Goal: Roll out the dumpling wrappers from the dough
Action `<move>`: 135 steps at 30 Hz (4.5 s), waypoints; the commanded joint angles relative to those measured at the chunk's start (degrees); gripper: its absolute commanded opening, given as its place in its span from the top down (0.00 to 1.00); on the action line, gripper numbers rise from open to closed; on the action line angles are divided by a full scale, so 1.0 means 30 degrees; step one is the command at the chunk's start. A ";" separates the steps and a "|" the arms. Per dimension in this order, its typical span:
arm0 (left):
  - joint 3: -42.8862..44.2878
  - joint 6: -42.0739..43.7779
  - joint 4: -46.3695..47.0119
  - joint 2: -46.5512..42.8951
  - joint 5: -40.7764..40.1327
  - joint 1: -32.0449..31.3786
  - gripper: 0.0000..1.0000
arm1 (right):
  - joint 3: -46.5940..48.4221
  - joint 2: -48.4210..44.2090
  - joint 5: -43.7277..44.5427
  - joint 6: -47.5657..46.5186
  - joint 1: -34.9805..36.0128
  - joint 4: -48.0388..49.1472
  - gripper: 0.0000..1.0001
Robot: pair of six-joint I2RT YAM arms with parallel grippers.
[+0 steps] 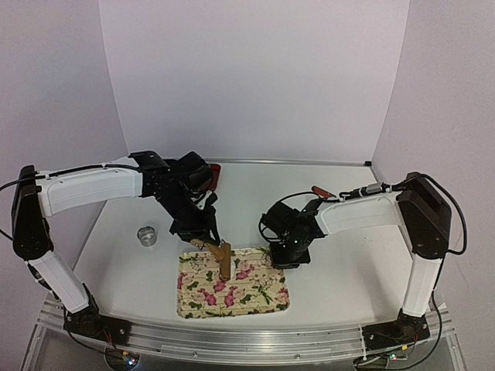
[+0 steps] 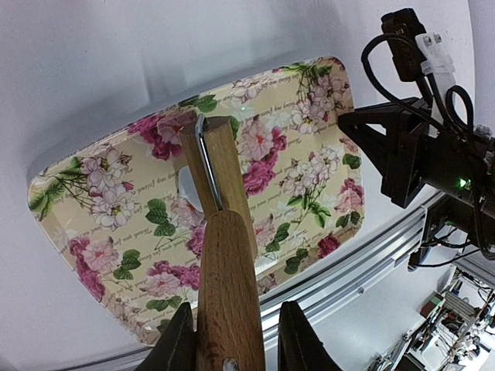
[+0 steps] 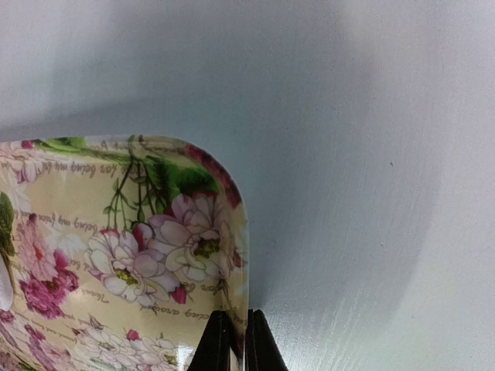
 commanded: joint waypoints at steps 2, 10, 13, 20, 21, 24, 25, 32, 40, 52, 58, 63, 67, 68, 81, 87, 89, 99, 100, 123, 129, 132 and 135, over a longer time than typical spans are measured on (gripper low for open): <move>-0.0006 0.0301 0.0517 0.0132 -0.0054 -0.0027 1.00 | 0.0097 -0.0618 0.0965 -0.0061 0.0190 -0.0847 1.00; -0.0153 0.0627 0.1104 0.0698 -0.0105 -0.0015 1.00 | 0.0527 -0.0264 0.0965 -0.0325 0.0197 -0.0943 1.00; -0.0298 0.0724 0.1309 0.0913 -0.0048 -0.0019 1.00 | 0.0672 -0.0138 0.0965 -0.0402 0.0192 -0.0995 1.00; -0.0523 0.0942 0.1338 0.1167 -0.0224 -0.0015 1.00 | 0.0701 -0.0072 0.0965 -0.0413 0.0198 -0.1063 1.00; -0.0582 0.0940 0.1357 0.1165 -0.0202 -0.0024 1.00 | 0.0693 -0.0070 0.0965 -0.0417 0.0199 -0.1061 1.00; -0.0730 0.1046 0.1347 0.1220 -0.0180 -0.0020 1.00 | 0.0689 -0.0078 0.0965 -0.0394 0.0197 -0.1063 1.00; -0.0775 0.1075 0.1354 0.1230 -0.0193 -0.0019 1.00 | 0.0677 -0.0066 0.0965 -0.0389 0.0196 -0.1068 1.00; -0.1111 0.1404 0.0584 0.1457 -0.1348 -0.0014 1.00 | 0.0498 -0.0214 0.1412 -0.0155 0.0229 -0.1080 1.00; -0.2615 0.1460 0.0244 0.1023 -0.1984 0.0031 1.00 | 0.0345 -0.0358 0.1571 0.0026 0.0344 -0.1091 1.00; -0.3963 0.1170 -0.0300 -0.0648 -0.2703 0.0669 1.00 | 0.0430 -0.0325 0.1838 0.0132 0.0431 -0.1249 1.00; -0.4123 0.1093 -0.0613 -0.1294 -0.2764 0.1046 1.00 | 0.0558 -0.0212 0.1861 0.0087 0.0431 -0.1298 1.00; -0.3580 0.1080 -0.0887 -0.1866 -0.2366 0.1173 1.00 | 0.0556 -0.0211 0.1818 0.0076 0.0416 -0.1320 1.00; -0.2004 0.0986 -0.1108 -0.2177 -0.1431 0.1176 1.00 | 0.0587 -0.0211 0.1779 0.0029 0.0508 -0.1328 1.00; -0.1519 0.0926 -0.1174 -0.2166 -0.1182 0.1174 1.00 | 0.0620 -0.0200 0.1788 0.0024 0.0535 -0.1328 1.00; -0.0749 -0.0977 0.0910 -0.1796 0.1194 0.0703 1.00 | 0.0725 -0.0093 0.2032 -0.0052 0.0703 -0.1298 1.00; -0.2345 -0.3476 0.3567 -0.2414 0.1241 0.0512 1.00 | 0.0739 -0.0072 0.2225 -0.0125 0.0702 -0.1297 1.00; -0.2769 -0.4178 0.3973 -0.2551 0.1088 0.0460 1.00 | 0.0786 -0.0022 0.2264 -0.0173 0.0704 -0.1296 1.00; -0.3777 -0.6117 0.4894 -0.2734 0.0740 0.0382 1.00 | 0.0997 0.0284 0.2466 -0.0316 0.0716 -0.1298 1.00; -0.3780 -0.6136 0.4897 -0.2654 0.0750 0.0382 1.00 | 0.0994 0.0287 0.2484 -0.0308 0.0735 -0.1298 1.00; -0.4874 -0.6241 0.5361 -0.1895 0.0280 0.0300 1.00 | 0.0939 0.0518 0.2375 -0.0097 0.0837 -0.1178 1.00; -0.4846 -0.6147 0.5162 -0.1734 0.0207 0.0294 1.00 | 0.0963 0.0579 0.2375 0.0063 0.0970 -0.1152 1.00; -0.5026 -0.5743 0.4565 -0.1616 -0.0321 0.0294 1.00 | 0.0978 0.0627 0.2372 0.0142 0.1012 -0.1152 1.00; -0.5146 -0.5170 0.3319 -0.1514 -0.1367 0.0299 1.00 | 0.0928 0.0628 0.2393 0.0231 0.1046 -0.1150 1.00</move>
